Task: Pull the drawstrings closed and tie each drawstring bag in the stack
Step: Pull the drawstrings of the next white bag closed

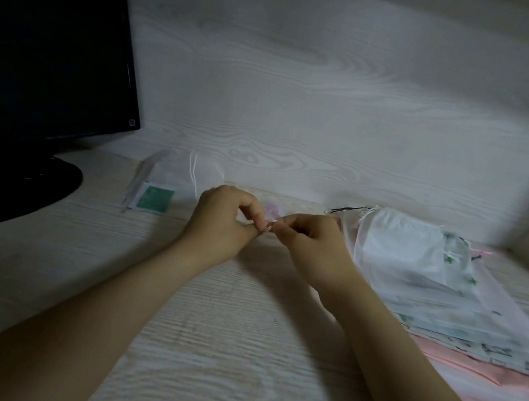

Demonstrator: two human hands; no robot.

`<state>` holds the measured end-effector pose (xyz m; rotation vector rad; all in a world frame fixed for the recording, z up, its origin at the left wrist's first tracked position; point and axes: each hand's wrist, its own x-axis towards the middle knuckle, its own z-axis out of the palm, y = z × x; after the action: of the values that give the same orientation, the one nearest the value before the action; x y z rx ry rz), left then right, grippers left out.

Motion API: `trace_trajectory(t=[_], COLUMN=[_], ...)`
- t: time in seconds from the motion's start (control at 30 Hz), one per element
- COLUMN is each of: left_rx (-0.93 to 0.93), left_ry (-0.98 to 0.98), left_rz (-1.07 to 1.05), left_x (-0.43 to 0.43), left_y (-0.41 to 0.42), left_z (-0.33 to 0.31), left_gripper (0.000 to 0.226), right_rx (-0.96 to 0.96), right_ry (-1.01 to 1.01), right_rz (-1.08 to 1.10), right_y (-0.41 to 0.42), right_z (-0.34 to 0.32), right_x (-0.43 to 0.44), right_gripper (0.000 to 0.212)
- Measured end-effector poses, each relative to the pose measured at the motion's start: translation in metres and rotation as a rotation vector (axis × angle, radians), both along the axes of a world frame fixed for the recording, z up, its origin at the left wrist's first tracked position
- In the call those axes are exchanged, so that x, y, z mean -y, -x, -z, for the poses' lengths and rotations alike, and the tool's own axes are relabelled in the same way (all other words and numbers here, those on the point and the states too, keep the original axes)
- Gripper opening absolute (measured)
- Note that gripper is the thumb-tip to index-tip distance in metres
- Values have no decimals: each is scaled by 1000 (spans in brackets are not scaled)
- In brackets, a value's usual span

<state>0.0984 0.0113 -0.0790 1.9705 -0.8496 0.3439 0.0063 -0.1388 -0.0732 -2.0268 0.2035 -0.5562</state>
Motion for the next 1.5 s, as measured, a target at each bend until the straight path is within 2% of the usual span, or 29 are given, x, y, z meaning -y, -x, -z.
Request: trace_trajectory(t=[0.1, 0.2, 0.3, 0.37, 0.5, 0.7, 0.77, 0.9, 0.97, 1.1, 1.17, 1.33, 1.43, 1.5], left_rx=[67, 55, 6, -42, -179, -511, -575, -587, -590, -649, -628, -431, -230, -195], left_ry=[-25, -53, -52, 6, 67, 190, 133, -39, -60, -55, -71, -99, -166, -171], left_rz=[-23, 55, 109, 97, 69, 113, 177, 216, 251, 301, 208, 112, -16, -45], left_x=[0, 0, 2, 1, -1, -6, -6, -4, -3, -2, -2, -8, -11, -12], left_y=[1, 5, 7, 6, 10, 9, 12, 17, 16, 12, 11, -2, -9, -11], left_z=[2, 1, 2, 1, -9, -26, -27, -22, -19, -16, -18, -13, -7, -5], left_gripper=[21, 25, 23, 15, 14, 49, 58, 55, 55, 37, 25, 19, 17, 17], right_rx=[1, 18, 58, 74, 92, 109, 115, 118, 117, 114, 101, 125, 89, 75], right_ry=[-59, -94, -119, -112, -96, -81, -79, -100, -95, -83, -40, 452, 518, 527], right_rz=[-8, 15, 27, 45, 101, 139, 120, 79, 52, 6, 59, 220, 280, 310], right_y=[-2, -5, -6, -5, -6, -5, -5, -2, 0, 3, 2, 0, -1, -1], right_z=[2, 5, 6, 5, 5, 5, 4, 1, -1, -2, -2, 2, 4, 4], right_x=[-1, 1, 3, 3, 5, 6, 5, 1, -1, -2, 1, 6, 11, 16], right_gripper=[22, 26, 24, 24, 27, 29, 30, 26, 25, 25, 23, 17, 15, 16])
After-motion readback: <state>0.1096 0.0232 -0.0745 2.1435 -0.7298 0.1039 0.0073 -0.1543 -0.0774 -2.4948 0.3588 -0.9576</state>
